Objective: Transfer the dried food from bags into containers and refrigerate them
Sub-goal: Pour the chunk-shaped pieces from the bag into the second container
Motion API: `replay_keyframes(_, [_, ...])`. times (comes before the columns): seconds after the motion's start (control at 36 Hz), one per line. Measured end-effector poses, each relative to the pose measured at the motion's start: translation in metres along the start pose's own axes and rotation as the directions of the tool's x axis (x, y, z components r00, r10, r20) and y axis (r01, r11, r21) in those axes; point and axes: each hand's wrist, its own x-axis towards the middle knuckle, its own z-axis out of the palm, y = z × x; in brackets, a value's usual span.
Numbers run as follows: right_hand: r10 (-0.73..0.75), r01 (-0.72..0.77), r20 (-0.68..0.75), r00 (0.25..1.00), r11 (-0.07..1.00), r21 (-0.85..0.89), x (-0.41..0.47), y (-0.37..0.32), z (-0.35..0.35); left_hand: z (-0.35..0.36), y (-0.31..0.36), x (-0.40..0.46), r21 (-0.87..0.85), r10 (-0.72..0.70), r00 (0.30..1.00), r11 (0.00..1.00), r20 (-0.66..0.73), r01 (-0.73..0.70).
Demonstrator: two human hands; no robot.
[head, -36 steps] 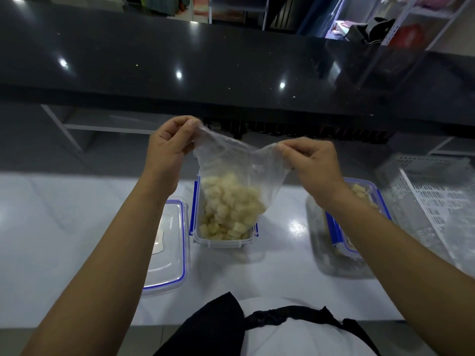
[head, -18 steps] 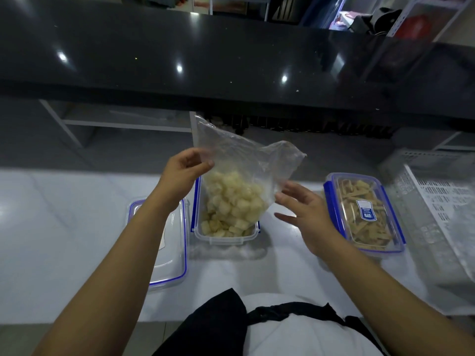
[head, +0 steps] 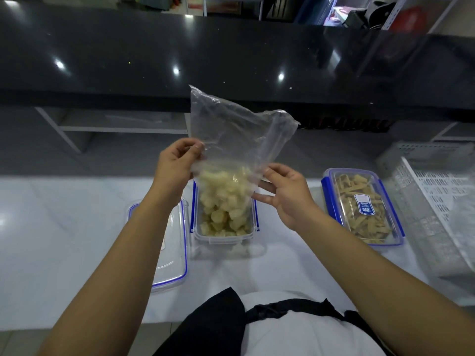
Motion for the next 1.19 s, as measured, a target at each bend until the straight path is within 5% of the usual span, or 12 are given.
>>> replay_keyframes(0.17, [0.005,-0.013,-0.050,0.999,0.990,-0.142,0.008,0.009,0.006,-0.001,-0.013,-0.007,0.033,-0.065,0.997,0.997,-0.028,0.066])
replay_keyframes(0.31, [0.066,-0.068,-0.024,0.998,0.991,-0.113,0.008,0.010,0.006,-0.003,-0.015,-0.015,0.005,-0.102,0.993,0.995,-0.052,0.102])
replay_keyframes(1.19, [-0.107,0.097,0.127,0.986,0.991,0.087,0.008,-0.045,0.012,0.002,0.047,-0.009,-0.085,0.049,0.998,0.995,-0.026,-0.051])
